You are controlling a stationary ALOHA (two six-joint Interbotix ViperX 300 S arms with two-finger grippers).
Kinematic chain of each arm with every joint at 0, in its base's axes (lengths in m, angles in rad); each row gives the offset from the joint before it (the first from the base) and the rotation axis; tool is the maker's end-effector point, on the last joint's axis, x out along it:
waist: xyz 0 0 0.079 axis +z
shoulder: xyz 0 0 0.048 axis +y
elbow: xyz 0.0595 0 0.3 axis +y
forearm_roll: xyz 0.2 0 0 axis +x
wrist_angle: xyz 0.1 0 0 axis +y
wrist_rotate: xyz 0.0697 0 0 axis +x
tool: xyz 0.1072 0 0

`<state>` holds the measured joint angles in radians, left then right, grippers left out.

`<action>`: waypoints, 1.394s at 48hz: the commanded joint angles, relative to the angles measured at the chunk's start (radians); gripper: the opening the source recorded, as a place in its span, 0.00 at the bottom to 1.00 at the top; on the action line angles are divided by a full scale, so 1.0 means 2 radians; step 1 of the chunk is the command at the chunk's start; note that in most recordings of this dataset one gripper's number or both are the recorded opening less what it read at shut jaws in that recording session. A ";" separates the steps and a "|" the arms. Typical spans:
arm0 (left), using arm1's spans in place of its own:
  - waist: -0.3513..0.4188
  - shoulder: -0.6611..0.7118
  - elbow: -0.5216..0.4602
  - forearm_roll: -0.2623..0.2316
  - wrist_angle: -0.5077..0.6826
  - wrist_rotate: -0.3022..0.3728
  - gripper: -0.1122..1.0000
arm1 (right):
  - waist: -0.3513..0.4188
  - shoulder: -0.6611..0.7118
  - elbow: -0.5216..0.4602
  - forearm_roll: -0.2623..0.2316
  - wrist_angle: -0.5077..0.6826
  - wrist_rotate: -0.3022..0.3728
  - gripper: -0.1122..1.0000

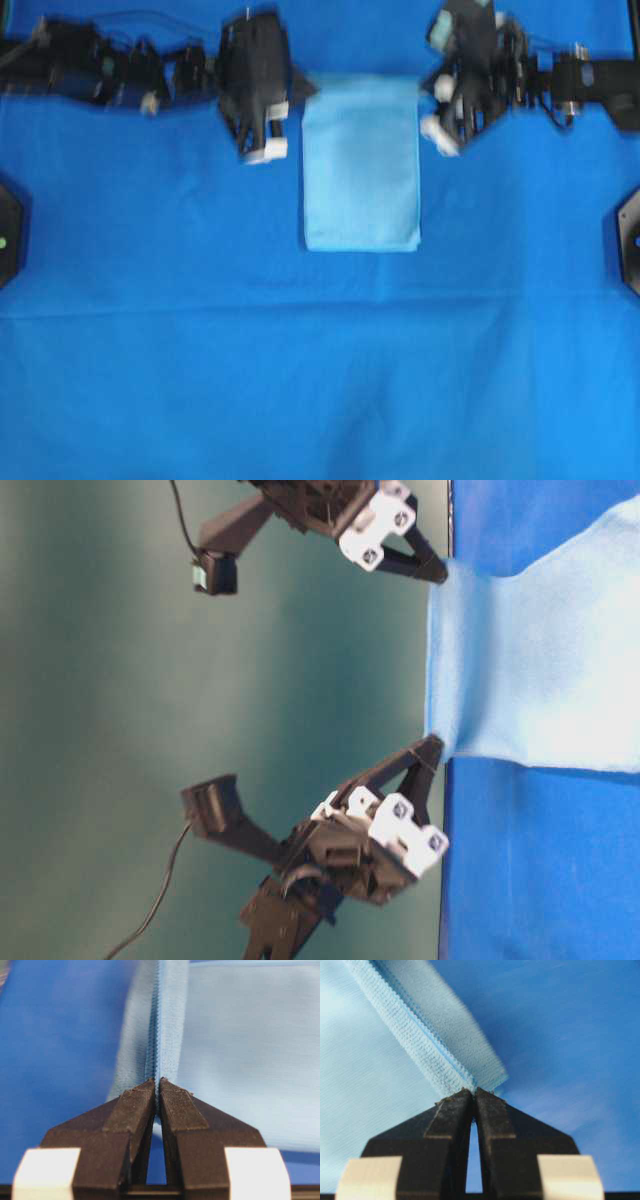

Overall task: Fold the light blue towel.
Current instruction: 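Fold the far half of the strip toward the near end with both grippers, then open both grippers and withdraw them sideways from the folded towel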

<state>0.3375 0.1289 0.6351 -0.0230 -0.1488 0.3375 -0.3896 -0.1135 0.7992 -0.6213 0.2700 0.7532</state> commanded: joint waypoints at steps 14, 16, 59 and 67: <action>-0.112 -0.034 0.041 0.001 0.012 -0.054 0.12 | 0.130 -0.028 0.023 0.001 0.050 0.081 0.14; -0.122 -0.032 0.041 0.001 0.014 -0.061 0.12 | 0.140 -0.026 0.023 0.001 0.052 0.084 0.14; -0.150 0.011 0.026 0.000 -0.018 -0.079 0.13 | 0.163 0.029 0.022 0.006 -0.019 0.097 0.16; -0.150 0.011 0.025 0.001 -0.023 -0.081 0.42 | 0.167 0.031 0.019 0.006 -0.013 0.096 0.57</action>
<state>0.0414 0.1626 0.6995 -0.0230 -0.1825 0.1795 -0.0614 -0.0414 0.8544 -0.6105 0.2408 0.9480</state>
